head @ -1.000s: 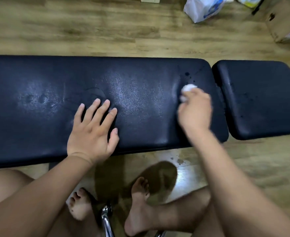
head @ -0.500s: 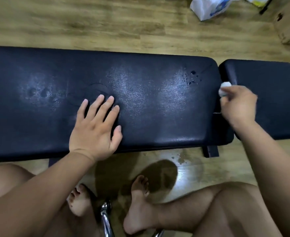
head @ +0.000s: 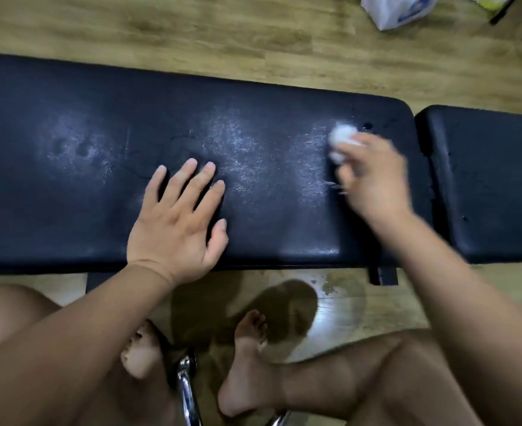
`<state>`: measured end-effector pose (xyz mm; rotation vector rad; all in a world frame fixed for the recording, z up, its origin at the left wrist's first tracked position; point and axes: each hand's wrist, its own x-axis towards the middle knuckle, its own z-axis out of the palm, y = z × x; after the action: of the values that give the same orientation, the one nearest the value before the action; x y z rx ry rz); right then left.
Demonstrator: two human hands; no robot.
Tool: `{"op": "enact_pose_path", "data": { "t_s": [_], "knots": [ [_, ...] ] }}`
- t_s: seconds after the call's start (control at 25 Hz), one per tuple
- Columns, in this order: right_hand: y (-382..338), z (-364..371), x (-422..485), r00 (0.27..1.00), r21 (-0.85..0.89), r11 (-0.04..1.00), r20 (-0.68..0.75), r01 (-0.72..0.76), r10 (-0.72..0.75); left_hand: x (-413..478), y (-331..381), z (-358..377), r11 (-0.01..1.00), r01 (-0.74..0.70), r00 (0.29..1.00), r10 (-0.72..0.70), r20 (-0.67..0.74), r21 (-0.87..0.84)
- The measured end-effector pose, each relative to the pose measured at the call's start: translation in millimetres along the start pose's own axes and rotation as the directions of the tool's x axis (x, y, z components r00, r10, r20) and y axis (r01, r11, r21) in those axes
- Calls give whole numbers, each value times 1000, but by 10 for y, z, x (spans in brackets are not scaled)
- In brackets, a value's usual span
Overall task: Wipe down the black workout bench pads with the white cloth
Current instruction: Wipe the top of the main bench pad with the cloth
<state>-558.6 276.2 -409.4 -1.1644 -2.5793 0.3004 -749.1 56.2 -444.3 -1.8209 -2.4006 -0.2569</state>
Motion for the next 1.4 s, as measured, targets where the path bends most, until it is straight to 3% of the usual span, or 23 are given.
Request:
{"op": "enact_pose_path", "data": {
  "t_s": [0.08,0.2,0.24,0.32,0.4,0.48,0.52,0.6,0.68,0.76,0.84,0.92,1.04,1.16,1.24,1.32,1.4],
  "knots": [
    [630,-331,64,975,-199,956,4,-215,220,0,-7,13,1000,-6,1000,6,-15,-1],
    [694,-385,263,873,-153,859,-63,-488,484,-13,-4,13,1000,-11,1000,11,-16,0],
    [508,-295,329,882,-140,871,-86,-471,463,-15,-8,11,1000,-8,1000,8,-14,2],
    [-58,67,445,955,-107,952,-111,-286,275,-3,-10,5,1000,-10,1000,10,3,11],
    [-812,488,444,999,33,999,2,-33,33,-1,-4,-9,1000,-15,1000,14,16,5],
    [-1286,646,379,971,170,970,132,174,-198,-3,-1,-28,1000,-11,1000,11,10,-2],
    [-1240,553,378,959,249,949,156,193,-236,-5,4,-37,1000,-7,1000,7,10,0],
    [-676,247,358,981,207,970,121,125,-153,7,6,-34,1000,0,1000,0,2,-6],
    [118,-116,379,998,-75,997,60,-33,37,-2,-7,-16,1000,-1,1000,1,-5,-10],
    [704,-407,459,948,-256,919,31,-300,318,-5,-10,5,1000,-8,1000,8,-11,-5],
    [796,-383,626,871,-177,854,-51,-489,488,-16,-8,9,1000,-15,1000,15,0,0],
    [350,-124,856,896,26,900,-87,-434,435,-12,-19,18,1000,-11,1000,11,-4,-3],
    [-825,461,1040,985,117,981,101,-154,143,-8,-2,13,1000,-12,1000,12,-2,17],
    [-1411,584,1019,955,171,976,237,138,-176,-1,-1,-1,1000,-8,1000,8,-9,17],
    [-901,413,1015,972,169,980,189,108,-140,8,-3,12,1000,-2,1000,2,-22,6],
    [-61,107,993,993,-14,1000,115,-4,6,-11,-12,32,1000,-3,1000,3,-30,2],
    [706,-202,974,971,-212,957,85,-200,221,-17,-18,51,1000,-16,999,16,-42,3]
  ]
}}
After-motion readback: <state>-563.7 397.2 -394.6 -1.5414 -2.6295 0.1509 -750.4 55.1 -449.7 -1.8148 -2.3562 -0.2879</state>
